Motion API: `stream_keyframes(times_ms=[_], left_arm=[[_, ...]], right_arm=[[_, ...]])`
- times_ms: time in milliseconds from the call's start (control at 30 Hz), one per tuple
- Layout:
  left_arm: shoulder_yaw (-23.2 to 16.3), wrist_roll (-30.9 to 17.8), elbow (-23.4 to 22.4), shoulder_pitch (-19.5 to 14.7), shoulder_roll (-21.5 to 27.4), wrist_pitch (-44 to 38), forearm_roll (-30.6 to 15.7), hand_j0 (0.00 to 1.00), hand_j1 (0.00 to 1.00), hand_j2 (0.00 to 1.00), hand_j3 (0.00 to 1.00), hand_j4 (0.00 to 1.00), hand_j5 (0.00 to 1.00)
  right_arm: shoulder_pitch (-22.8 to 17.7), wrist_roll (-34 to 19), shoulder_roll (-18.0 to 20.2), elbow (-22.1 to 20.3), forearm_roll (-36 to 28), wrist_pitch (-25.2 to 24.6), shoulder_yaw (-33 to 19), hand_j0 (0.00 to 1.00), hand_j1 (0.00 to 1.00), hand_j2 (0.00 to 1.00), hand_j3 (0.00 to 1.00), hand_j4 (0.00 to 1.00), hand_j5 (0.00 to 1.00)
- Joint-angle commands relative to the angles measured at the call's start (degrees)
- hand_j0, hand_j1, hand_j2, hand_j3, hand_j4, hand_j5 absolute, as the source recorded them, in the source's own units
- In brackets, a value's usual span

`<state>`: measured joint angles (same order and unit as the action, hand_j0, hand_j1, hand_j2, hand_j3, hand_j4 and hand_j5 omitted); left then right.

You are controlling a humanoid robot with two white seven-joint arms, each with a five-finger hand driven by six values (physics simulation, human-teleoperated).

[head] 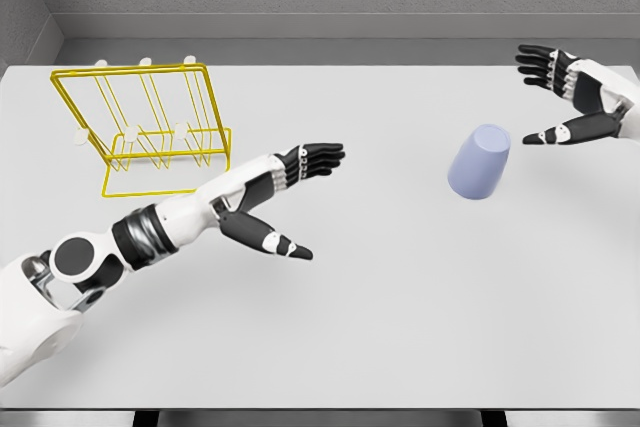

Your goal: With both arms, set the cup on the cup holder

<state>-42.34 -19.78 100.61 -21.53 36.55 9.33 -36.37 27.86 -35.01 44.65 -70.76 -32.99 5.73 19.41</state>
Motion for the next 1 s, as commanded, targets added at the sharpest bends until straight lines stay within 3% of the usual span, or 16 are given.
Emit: stream_keyframes(times_ms=[0, 400, 467, 733, 833, 967], left_arm=[[1.38, 0.00, 0.03, 0.00, -0.51, 0.42, -0.19, 1.00, 1.00, 1.00, 1.00, 1.00, 1.00], [1.21, -0.08, 0.03, 0.18, -0.95, -0.28, -0.19, 1.00, 1.00, 1.00, 1.00, 1.00, 1.00], [1.29, -0.08, 0.03, 0.18, -1.04, -0.28, -0.10, 1.00, 1.00, 1.00, 1.00, 1.00, 1.00], [1.29, 0.00, -0.06, 0.09, -1.04, -0.37, -0.10, 1.00, 1.00, 1.00, 1.00, 1.00, 1.00], [1.29, 0.00, -0.06, 0.09, -1.04, -0.37, -0.10, 1.00, 1.00, 1.00, 1.00, 1.00, 1.00], [1.29, 0.00, -0.06, 0.18, -0.95, -0.37, -0.10, 1.00, 1.00, 1.00, 1.00, 1.00, 1.00]], right_arm=[[0.00, 0.01, -0.09, 0.01, -0.06, -0.02, 0.01, 1.00, 1.00, 1.00, 1.00, 1.00, 1.00], [-1.84, 0.01, 0.00, 0.62, -0.06, 0.07, -0.69, 1.00, 1.00, 1.00, 1.00, 1.00, 1.00], [-2.55, 0.01, -0.26, 0.71, -0.15, 2.96, -0.69, 1.00, 1.00, 1.00, 1.00, 1.00, 1.00], [-4.66, 0.01, -0.52, 2.03, -0.50, 3.14, -0.96, 1.00, 1.00, 1.00, 1.00, 1.00, 1.00], [-5.10, 0.01, -4.13, 2.91, -0.59, 3.32, -1.83, 1.00, 1.00, 1.00, 1.00, 1.00, 1.00], [-6.68, 0.01, -4.13, 2.82, -0.59, 4.02, -2.27, 1.00, 1.00, 1.00, 1.00, 1.00, 1.00]])
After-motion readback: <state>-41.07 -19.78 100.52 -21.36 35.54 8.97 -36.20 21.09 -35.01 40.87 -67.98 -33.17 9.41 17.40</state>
